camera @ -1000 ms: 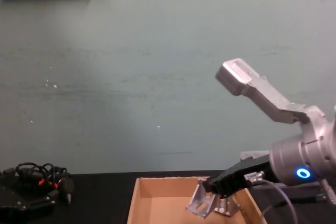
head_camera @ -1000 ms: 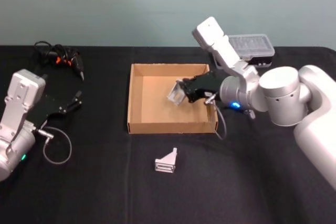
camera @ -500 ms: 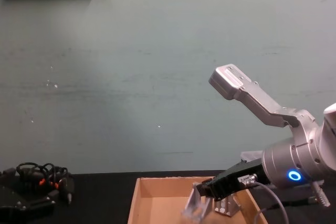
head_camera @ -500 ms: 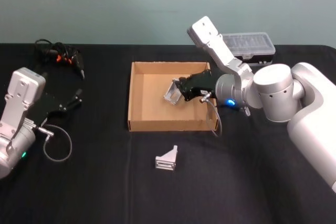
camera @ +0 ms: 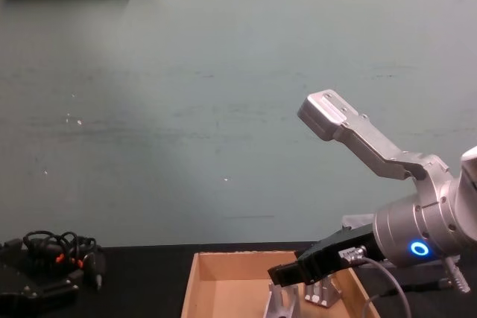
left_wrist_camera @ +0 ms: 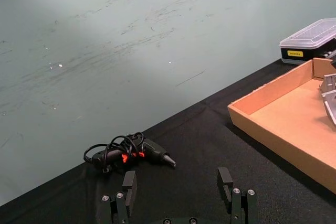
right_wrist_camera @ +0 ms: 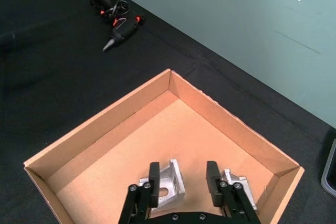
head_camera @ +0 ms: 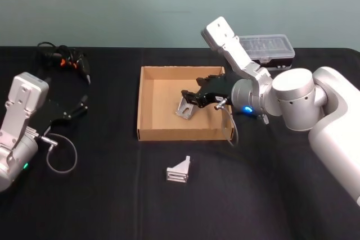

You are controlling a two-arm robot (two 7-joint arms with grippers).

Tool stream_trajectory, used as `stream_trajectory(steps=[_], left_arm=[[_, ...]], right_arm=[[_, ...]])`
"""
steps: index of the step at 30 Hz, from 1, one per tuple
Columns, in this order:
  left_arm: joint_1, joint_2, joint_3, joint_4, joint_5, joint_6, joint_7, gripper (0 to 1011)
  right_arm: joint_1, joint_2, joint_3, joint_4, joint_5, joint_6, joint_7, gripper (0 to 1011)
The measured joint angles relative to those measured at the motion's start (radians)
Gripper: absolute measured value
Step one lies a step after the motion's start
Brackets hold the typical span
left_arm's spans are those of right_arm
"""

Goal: Use one hand to pick up the angle iron from the table and place it into the box.

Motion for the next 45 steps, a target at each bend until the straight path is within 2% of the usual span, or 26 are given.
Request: stream_trajectory(steps=[5, 8, 11, 16, 23, 26, 27, 33, 34, 36, 39, 43, 45], left_arm=[[0.000, 0.000, 0.000, 0.000, 0.000, 0.000, 0.000, 1011], [0.000, 0.000, 0.000, 0.000, 0.000, 0.000, 0.000, 1011], [0.000, 0.000, 0.000, 0.000, 0.000, 0.000, 0.000, 1011], [0.000, 0.000, 0.000, 0.000, 0.000, 0.000, 0.000, 1011], [0.000, 0.000, 0.000, 0.000, 0.000, 0.000, 0.000, 1011], [0.000, 0.000, 0.000, 0.000, 0.000, 0.000, 0.000, 1011], [0.000, 0.000, 0.000, 0.000, 0.000, 0.000, 0.000, 1011], [0.000, 0.000, 0.000, 0.000, 0.000, 0.000, 0.000, 1011], [0.000, 0.000, 0.000, 0.000, 0.000, 0.000, 0.000, 1011], [0.000, 0.000, 0.000, 0.000, 0.000, 0.000, 0.000, 1011], [0.000, 0.000, 0.000, 0.000, 0.000, 0.000, 0.000, 1011], [0.000, 0.000, 0.000, 0.000, 0.000, 0.000, 0.000, 1011], [0.000, 0.000, 0.000, 0.000, 0.000, 0.000, 0.000, 1011]], right_arm=[[0.000, 0.000, 0.000, -0.001, 0.000, 0.001, 0.000, 712], [-0.001, 0.001, 0.000, -0.001, 0.000, 0.001, -0.001, 768], [-0.001, 0.001, 0.000, -0.001, 0.001, 0.001, -0.001, 898], [-0.004, 0.003, 0.001, -0.008, 0.001, 0.001, 0.000, 1000], [-0.062, 0.041, 0.024, -0.124, 0.001, 0.015, 0.021, 1002], [-0.103, 0.069, 0.033, -0.214, 0.001, 0.034, 0.028, 1002], [-0.103, 0.069, 0.033, -0.214, 0.001, 0.034, 0.028, 1002], [-0.197, 0.122, 0.058, -0.384, 0.013, 0.087, 0.027, 1002], [-0.197, 0.122, 0.058, -0.384, 0.013, 0.087, 0.027, 1002], [-0.246, 0.143, 0.064, -0.456, 0.015, 0.110, 0.019, 1002], [-0.289, 0.161, 0.070, -0.510, 0.016, 0.126, 0.008, 1002], [-0.372, 0.185, 0.086, -0.600, 0.017, 0.144, -0.013, 1002], [-0.393, 0.189, 0.089, -0.619, 0.017, 0.146, -0.018, 1002]])
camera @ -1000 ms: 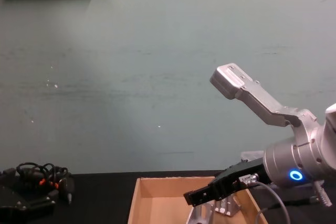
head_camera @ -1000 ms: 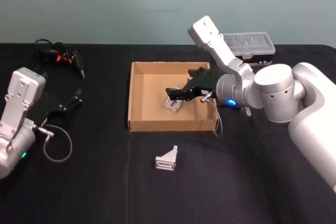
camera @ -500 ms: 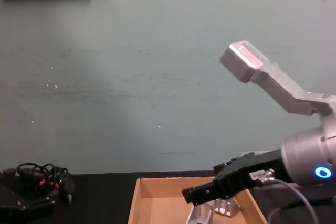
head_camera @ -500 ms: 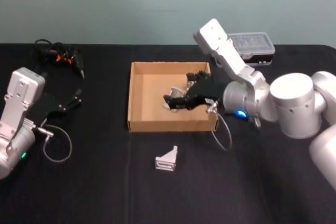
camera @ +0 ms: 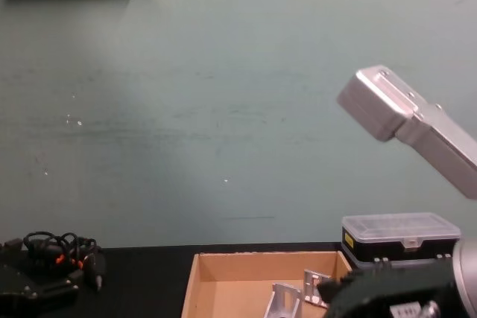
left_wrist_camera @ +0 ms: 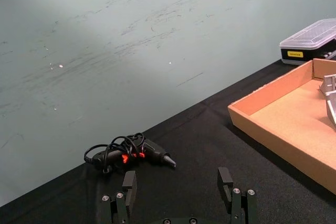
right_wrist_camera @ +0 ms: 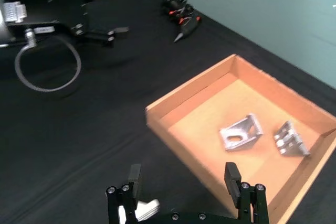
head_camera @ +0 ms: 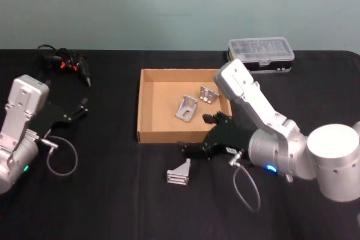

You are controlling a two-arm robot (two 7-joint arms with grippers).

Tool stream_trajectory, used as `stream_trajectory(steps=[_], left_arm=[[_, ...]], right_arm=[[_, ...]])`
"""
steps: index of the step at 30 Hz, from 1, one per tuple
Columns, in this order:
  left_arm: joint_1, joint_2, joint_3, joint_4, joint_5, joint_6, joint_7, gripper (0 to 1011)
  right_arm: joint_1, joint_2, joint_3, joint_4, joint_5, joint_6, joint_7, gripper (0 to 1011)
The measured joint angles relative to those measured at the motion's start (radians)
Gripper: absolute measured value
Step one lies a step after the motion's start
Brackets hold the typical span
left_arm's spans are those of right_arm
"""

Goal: Use one hand to pick up the angle iron from the table and place it into the box.

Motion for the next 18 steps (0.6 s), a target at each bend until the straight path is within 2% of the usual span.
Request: stream_trajectory(steps=[3, 7, 18], left_arm=[[0.000, 0.000, 0.000, 0.000, 0.000, 0.000, 0.000, 1011], [0.000, 0.000, 0.000, 0.000, 0.000, 0.000, 0.000, 1011], [0.000, 0.000, 0.000, 0.000, 0.000, 0.000, 0.000, 1011]], right_arm=[[-0.029, 0.004, -0.003, -0.021, -0.002, 0.001, -0.001, 1002], [-0.045, -0.001, -0.011, -0.014, -0.009, -0.007, 0.005, 1002], [-0.042, -0.023, -0.024, 0.043, -0.024, -0.023, 0.018, 1002]])
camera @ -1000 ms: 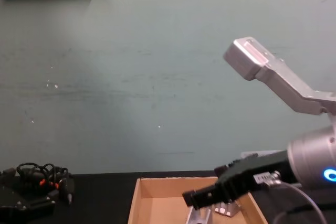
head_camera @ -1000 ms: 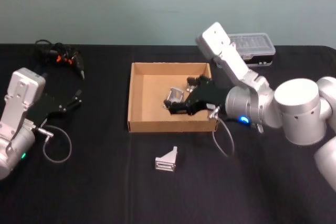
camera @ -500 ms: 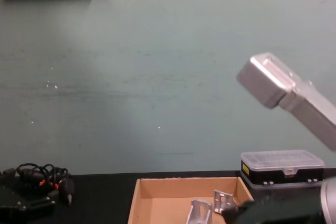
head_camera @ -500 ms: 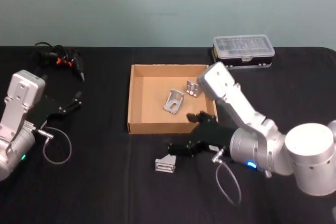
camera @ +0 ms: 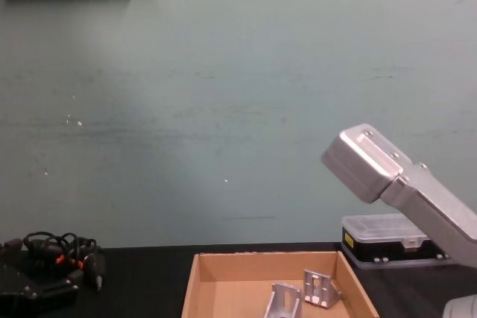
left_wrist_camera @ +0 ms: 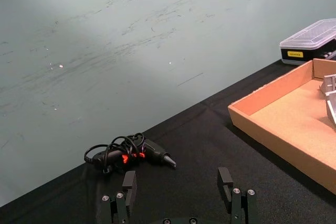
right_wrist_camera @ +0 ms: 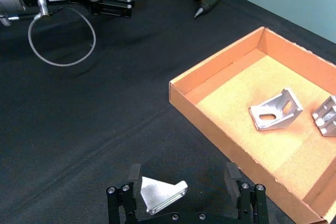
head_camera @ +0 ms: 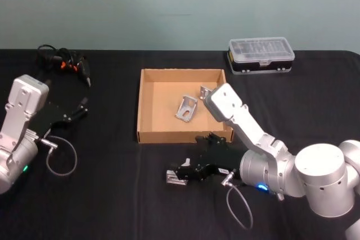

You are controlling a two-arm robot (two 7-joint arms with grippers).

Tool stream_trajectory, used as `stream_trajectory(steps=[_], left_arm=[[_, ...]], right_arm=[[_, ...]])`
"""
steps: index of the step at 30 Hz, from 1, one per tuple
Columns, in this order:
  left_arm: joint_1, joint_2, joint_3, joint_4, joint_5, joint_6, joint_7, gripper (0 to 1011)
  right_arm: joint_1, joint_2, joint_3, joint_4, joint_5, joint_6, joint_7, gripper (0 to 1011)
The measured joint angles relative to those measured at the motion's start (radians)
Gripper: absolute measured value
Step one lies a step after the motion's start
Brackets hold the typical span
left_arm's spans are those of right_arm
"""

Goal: Use one hand to pick up the angle iron from the table and place it into the box.

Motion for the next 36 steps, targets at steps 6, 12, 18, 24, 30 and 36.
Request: stream_trajectory(steps=[6, 12, 18, 24, 30, 36], left_arm=[[0.000, 0.000, 0.000, 0.000, 0.000, 0.000, 0.000, 1011], [0.000, 0.000, 0.000, 0.000, 0.000, 0.000, 0.000, 1011], [0.000, 0.000, 0.000, 0.000, 0.000, 0.000, 0.000, 1011], [0.000, 0.000, 0.000, 0.000, 0.000, 0.000, 0.000, 1012], [0.000, 0.000, 0.000, 0.000, 0.000, 0.000, 0.000, 1011], [0.000, 0.000, 0.000, 0.000, 0.000, 0.000, 0.000, 1011]], right_arm=[[0.001, -0.006, -0.001, 0.008, -0.007, -0.001, 0.005, 1002], [0.001, -0.007, -0.002, 0.008, -0.007, 0.002, 0.019, 1002], [-0.006, -0.002, 0.003, 0.000, 0.000, -0.003, 0.024, 1002], [-0.007, 0.006, -0.001, -0.009, 0.006, -0.010, 0.035, 1002], [0.004, 0.016, -0.019, 0.002, 0.012, 0.001, 0.058, 1002], [0.013, 0.019, -0.029, 0.021, 0.021, 0.008, 0.068, 1002]])
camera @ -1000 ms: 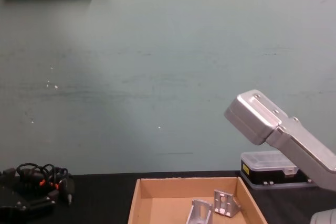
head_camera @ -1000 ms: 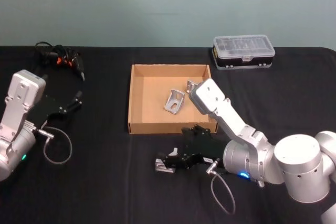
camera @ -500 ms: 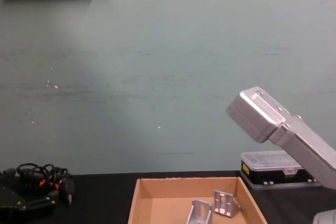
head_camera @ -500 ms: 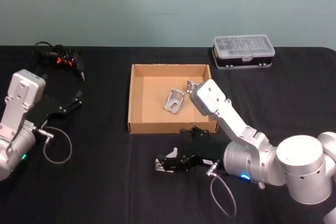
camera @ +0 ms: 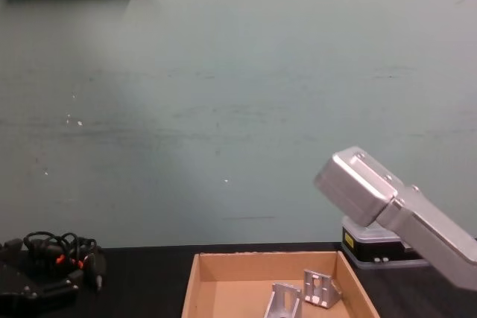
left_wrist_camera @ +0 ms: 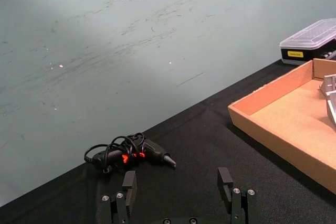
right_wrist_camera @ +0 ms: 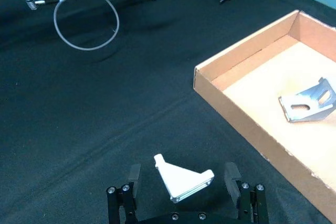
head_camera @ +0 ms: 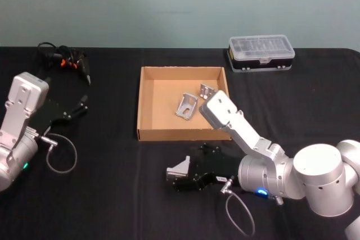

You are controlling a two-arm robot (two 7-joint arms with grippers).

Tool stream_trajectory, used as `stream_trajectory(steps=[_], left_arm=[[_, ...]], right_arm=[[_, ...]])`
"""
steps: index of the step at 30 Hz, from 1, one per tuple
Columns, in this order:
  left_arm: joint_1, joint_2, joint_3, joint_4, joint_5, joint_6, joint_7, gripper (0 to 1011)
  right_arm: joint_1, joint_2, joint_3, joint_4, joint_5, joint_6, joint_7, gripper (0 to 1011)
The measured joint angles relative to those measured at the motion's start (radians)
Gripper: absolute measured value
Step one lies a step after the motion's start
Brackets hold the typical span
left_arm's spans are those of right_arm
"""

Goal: Use one hand to pick up the angle iron from the table and place it into the box.

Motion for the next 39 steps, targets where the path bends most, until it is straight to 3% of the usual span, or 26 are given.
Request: stream_trajectory(steps=[31, 39], left_arm=[[0.000, 0.000, 0.000, 0.000, 0.000, 0.000, 0.000, 1012], [0.000, 0.000, 0.000, 0.000, 0.000, 0.000, 0.000, 1011]], right_arm=[[0.020, -0.025, -0.022, 0.102, 0.002, -0.105, -0.008, 1003], [0.026, -0.027, -0.025, 0.112, 0.009, -0.110, -0.002, 1002]])
